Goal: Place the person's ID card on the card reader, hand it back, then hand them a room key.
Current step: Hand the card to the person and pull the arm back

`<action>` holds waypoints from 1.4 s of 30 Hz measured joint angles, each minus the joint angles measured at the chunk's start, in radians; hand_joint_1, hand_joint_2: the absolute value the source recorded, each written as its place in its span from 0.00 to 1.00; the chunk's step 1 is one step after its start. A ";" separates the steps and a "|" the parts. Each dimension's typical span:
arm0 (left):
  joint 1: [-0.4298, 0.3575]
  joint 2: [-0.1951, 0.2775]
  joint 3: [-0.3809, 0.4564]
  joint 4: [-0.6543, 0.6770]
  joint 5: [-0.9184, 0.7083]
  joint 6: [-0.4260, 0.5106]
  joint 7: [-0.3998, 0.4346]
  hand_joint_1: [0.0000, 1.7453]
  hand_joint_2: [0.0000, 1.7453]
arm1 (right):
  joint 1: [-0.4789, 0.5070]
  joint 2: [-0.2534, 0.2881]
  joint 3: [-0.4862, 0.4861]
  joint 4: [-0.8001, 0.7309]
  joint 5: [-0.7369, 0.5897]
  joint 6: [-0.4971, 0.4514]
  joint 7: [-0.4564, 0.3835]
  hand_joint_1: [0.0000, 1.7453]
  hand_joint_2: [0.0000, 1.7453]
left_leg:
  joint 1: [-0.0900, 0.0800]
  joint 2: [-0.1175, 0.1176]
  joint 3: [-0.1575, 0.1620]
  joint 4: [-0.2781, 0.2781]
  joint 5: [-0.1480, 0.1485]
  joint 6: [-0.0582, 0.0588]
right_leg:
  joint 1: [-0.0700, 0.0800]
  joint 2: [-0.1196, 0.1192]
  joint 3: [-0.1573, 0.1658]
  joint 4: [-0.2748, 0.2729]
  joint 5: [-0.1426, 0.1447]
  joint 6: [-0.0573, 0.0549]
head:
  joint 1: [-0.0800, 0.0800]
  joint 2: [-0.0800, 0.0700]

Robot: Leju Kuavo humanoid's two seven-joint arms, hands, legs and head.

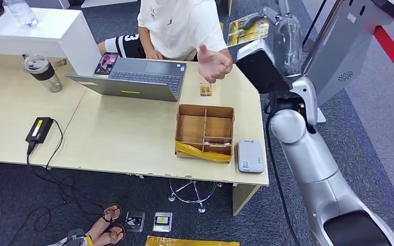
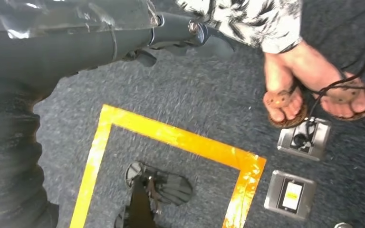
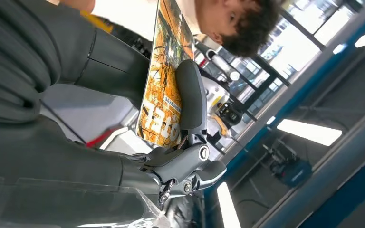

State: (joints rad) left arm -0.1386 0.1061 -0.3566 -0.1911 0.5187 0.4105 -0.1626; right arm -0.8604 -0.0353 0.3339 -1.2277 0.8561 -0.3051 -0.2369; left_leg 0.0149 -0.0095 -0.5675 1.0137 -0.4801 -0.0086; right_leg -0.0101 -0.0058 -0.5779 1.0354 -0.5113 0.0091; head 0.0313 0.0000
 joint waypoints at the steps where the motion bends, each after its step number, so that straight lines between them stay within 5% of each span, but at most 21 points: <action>1: 0.000 0.001 -0.004 0.000 0.000 -0.001 -0.006 0.00 1.00 | -0.021 0.006 0.015 0.036 0.033 0.005 0.007 1.00 1.00 | 0.000 0.000 0.000 0.000 0.000 0.000 | 0.000 0.000 0.000 0.000 0.000 0.000 | 0.000 0.000; 14: -0.005 0.002 -0.009 0.000 0.080 0.021 -0.010 0.00 1.00 | -0.200 0.063 0.152 0.507 0.268 -0.030 0.155 1.00 1.00 | 0.000 -0.001 0.000 0.000 0.000 0.000 | 0.000 -0.001 -0.001 0.000 0.000 0.000 | 0.000 0.000; 18: -0.010 0.002 -0.009 0.000 0.085 0.021 0.003 0.00 1.00 | -0.213 0.065 0.168 0.585 0.310 -0.057 0.196 0.00 1.00 | 0.000 -0.001 0.000 0.000 0.000 0.000 | 0.000 -0.001 -0.001 -0.001 0.000 0.000 | 0.000 0.000; 38: -0.038 0.004 -0.009 0.000 0.070 0.020 0.042 0.00 1.00 | -0.200 0.053 0.167 0.686 0.247 -0.184 0.187 0.00 1.00 | 0.000 0.002 0.001 0.000 0.000 0.000 | 0.000 0.003 -0.002 -0.001 0.000 0.000 | 0.000 0.000; 42: -0.029 0.007 -0.009 0.000 0.086 0.022 0.035 0.00 1.00 | -0.114 0.034 0.121 0.513 0.092 -0.072 0.207 0.00 1.00 | 0.000 0.001 0.003 0.001 0.000 0.000 | 0.000 0.002 0.001 -0.001 0.000 0.000 | 0.000 0.000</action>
State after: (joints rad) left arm -0.1676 0.1132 -0.3658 -0.1911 0.6047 0.4322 -0.1275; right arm -0.9746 -0.0012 0.4545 -0.7149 0.9486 -0.3772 -0.0294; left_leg 0.0148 -0.0082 -0.5643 1.0142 -0.4805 -0.0086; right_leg -0.0101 -0.0034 -0.5773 1.0346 -0.5113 0.0091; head 0.0314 0.0000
